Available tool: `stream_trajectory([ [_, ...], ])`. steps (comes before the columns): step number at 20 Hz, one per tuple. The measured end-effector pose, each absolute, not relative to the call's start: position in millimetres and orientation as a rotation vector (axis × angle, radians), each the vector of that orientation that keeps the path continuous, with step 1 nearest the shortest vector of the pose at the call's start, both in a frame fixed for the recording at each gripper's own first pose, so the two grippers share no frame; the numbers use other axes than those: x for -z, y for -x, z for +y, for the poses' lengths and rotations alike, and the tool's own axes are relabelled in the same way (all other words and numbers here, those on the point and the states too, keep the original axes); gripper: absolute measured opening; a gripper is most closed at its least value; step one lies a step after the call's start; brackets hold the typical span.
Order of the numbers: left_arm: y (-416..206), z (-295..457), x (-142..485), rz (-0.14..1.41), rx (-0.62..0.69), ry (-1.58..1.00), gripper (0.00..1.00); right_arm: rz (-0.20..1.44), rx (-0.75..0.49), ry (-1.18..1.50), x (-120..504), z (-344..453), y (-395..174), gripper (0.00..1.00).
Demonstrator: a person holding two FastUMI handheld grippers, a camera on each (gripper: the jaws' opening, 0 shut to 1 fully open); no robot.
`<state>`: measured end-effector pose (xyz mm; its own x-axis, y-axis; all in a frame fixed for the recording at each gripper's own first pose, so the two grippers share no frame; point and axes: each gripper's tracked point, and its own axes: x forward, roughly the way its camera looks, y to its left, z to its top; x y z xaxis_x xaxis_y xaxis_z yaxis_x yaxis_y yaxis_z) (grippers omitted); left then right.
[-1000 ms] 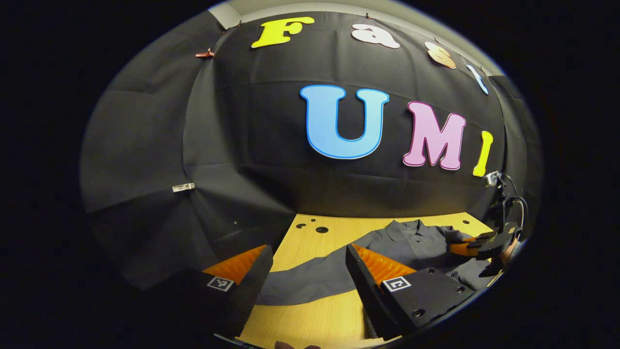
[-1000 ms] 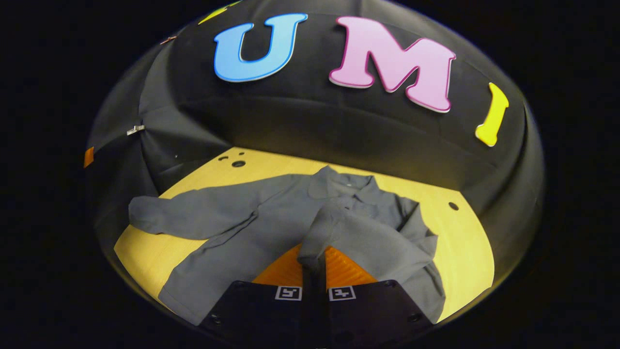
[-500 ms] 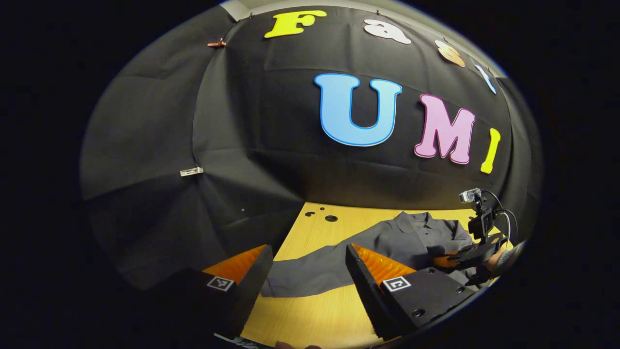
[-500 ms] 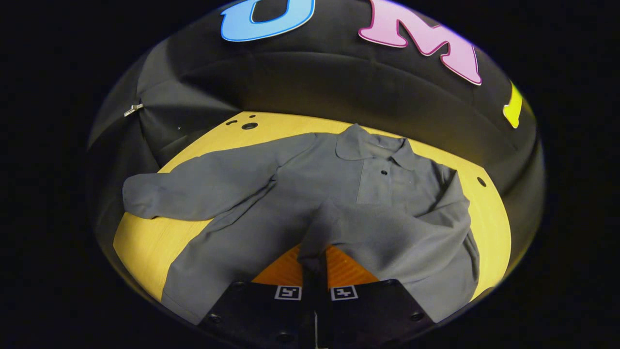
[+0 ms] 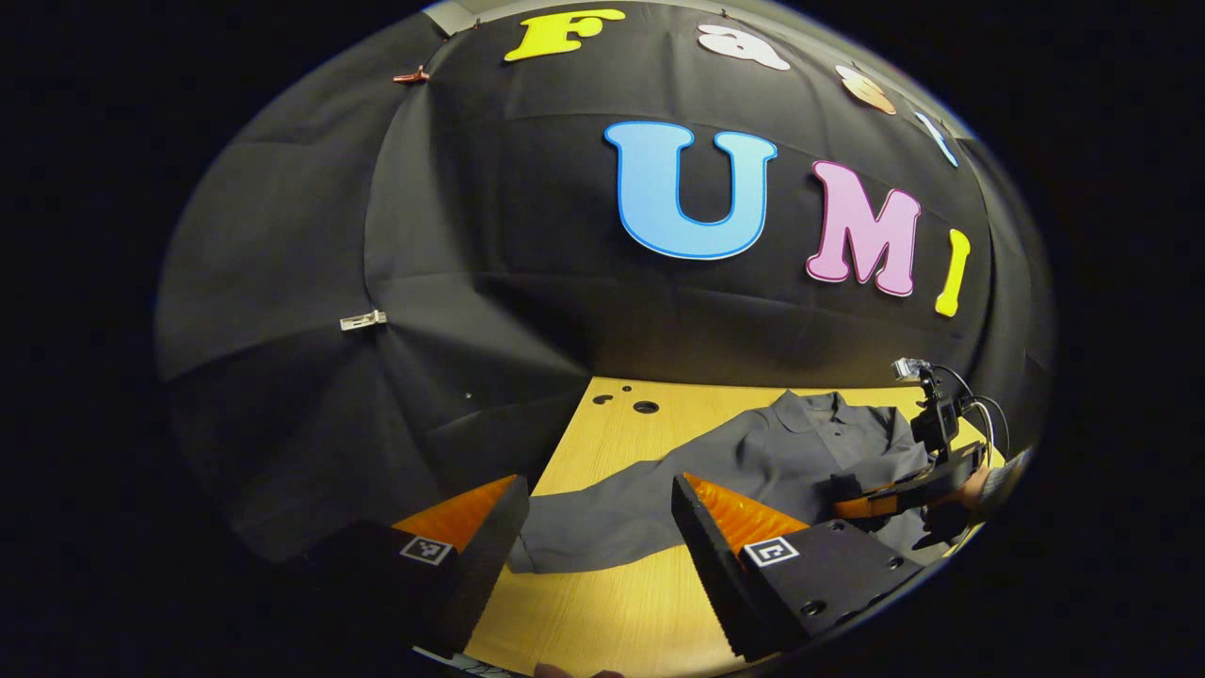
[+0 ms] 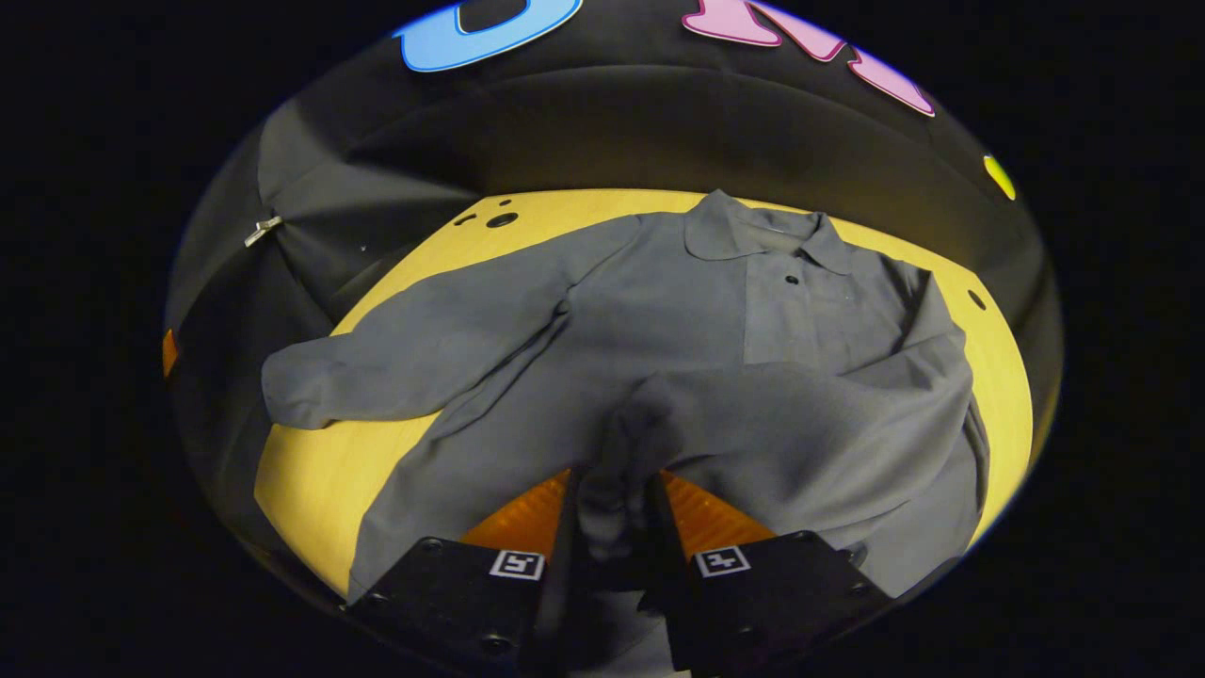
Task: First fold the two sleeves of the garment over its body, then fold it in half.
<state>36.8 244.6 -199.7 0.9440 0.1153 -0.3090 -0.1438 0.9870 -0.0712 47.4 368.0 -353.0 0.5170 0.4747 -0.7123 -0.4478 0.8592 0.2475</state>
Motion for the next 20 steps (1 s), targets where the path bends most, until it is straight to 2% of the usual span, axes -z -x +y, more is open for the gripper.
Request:
stream_trajectory([
  [2,-39.3,247.0,207.5,0.32,-0.131,0.097,0.93,0.857,-0.603,-0.084,343.0,379.8,-41.1,0.53],
  [4,-42.6,249.9,218.1,0.337,-0.134,0.103,0.96,0.844,-0.633,-0.112,335.7,386.1,-37.0,0.58],
  [5,-44.6,252.3,223.3,0.344,-0.138,0.105,0.96,0.839,-0.637,-0.114,333.4,386.0,-36.9,0.46],
  [6,-46.5,254.0,229.8,0.349,-0.139,0.099,0.96,0.834,-0.635,-0.117,331.1,383.5,-35.7,0.59],
  [8,-50.9,259.7,243.4,0.367,-0.148,0.071,0.96,0.818,-0.638,-0.142,321.3,380.5,-31.7,0.59],
  [9,-53.9,263.2,250.9,0.379,-0.153,0.059,0.93,0.814,-0.652,-0.166,314.8,380.9,-27.0,0.6],
  [11,-60.7,270.5,268.6,0.409,-0.163,0.051,0.96,0.796,-0.665,-0.194,301.7,373.2,-19.8,0.64],
  [15,-73.9,297.1,306.9,0.459,-0.241,0.037,0.95,0.73,-0.65,-0.228,268.8,342.0,-5.8,0.66],
  [20,-84.7,311.8,346.0,0.534,-0.285,0.072,0.93,0.699,-0.584,-0.222,250.5,284.1,12.2,0.7],
])
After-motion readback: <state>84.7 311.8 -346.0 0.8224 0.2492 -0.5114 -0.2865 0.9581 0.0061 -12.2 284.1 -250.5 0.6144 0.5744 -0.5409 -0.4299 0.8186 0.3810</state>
